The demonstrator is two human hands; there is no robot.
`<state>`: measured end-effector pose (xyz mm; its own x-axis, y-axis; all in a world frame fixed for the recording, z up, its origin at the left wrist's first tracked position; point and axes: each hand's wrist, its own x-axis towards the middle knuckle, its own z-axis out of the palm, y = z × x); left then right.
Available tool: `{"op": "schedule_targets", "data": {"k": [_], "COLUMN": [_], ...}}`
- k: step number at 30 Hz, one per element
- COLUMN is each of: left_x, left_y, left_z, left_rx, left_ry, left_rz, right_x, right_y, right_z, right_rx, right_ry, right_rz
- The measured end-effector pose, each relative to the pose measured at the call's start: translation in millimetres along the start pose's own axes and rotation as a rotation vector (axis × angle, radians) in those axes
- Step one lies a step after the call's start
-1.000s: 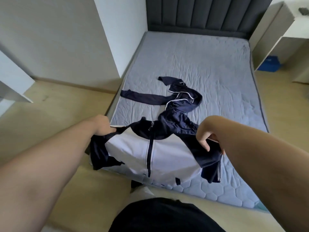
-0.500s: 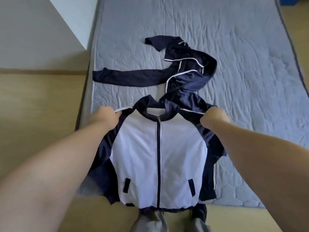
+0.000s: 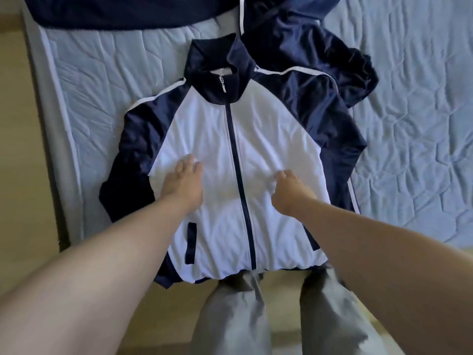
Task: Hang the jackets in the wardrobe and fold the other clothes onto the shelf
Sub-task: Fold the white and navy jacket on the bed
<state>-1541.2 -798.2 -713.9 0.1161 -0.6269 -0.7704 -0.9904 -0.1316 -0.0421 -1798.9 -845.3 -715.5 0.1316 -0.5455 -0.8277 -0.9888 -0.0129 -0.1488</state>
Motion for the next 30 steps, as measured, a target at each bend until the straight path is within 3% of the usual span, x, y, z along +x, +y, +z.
{"op": "schedule_targets", "data": {"k": [2, 4, 8, 11, 14, 16, 18, 22, 26, 30], "left_x": [1, 0, -5, -8, -5, 1, 10, 32, 54, 72], "left_y": [11, 31, 84, 136, 189, 222, 251, 303, 351, 382], "left_z": [-2, -5, -3, -3, -8, -13, -24, -55, -100, -145], "left_rx": [0.031, -0.006, -0.146, -0.343, -0.51, -0.604, -0.729, -0.979, -1.337, -1.621], "left_ry": [0.019, 0.028, 0.119, 0.141, 0.137, 0.158, 0.173, 0.132, 0.039, -0.111], "left_rz": [-0.039, -0.067, 0.038, 0.116, 0.187, 0.211, 0.161, -0.012, -0.116, -0.225], "right_x": [3, 7, 20, 33, 48, 57, 61, 54, 38, 18], "right_y": [11, 24, 62, 95, 131, 154, 176, 215, 249, 249], "right_z": [-2, -9, -23, -29, -31, -36, -46, -84, -136, -167], "right_rx": [0.019, 0.049, 0.284, 0.432, 0.566, 0.661, 0.76, 1.046, 1.125, 1.097], "right_ry": [0.058, 0.222, 0.575, 0.573, 0.351, 0.181, 0.17, 0.407, 0.619, 0.687], "right_rz": [0.024, 0.079, 0.383, 0.646, 0.775, 0.67, 0.562, 0.5, 0.458, 0.202]}}
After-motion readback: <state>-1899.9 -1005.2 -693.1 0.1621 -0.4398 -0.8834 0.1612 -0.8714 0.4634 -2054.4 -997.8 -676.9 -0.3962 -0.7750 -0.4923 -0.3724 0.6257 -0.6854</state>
